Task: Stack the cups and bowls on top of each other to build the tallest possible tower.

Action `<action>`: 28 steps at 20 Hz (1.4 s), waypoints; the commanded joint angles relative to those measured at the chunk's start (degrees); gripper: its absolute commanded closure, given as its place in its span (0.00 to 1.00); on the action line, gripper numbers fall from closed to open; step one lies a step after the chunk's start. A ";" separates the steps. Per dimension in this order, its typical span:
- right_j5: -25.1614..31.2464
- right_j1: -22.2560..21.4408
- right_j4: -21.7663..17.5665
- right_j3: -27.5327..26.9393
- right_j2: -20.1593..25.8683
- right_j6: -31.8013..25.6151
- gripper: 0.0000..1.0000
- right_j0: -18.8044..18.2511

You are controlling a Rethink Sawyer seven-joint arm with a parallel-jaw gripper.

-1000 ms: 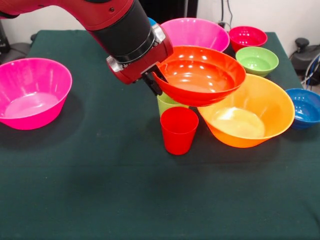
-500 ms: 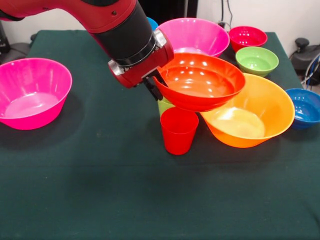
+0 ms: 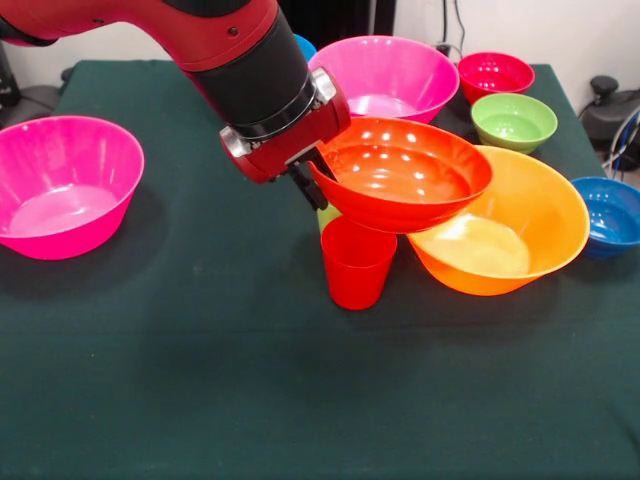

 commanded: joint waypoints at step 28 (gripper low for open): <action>-3.91 0.28 -2.55 4.81 -1.14 2.21 1.00 -0.45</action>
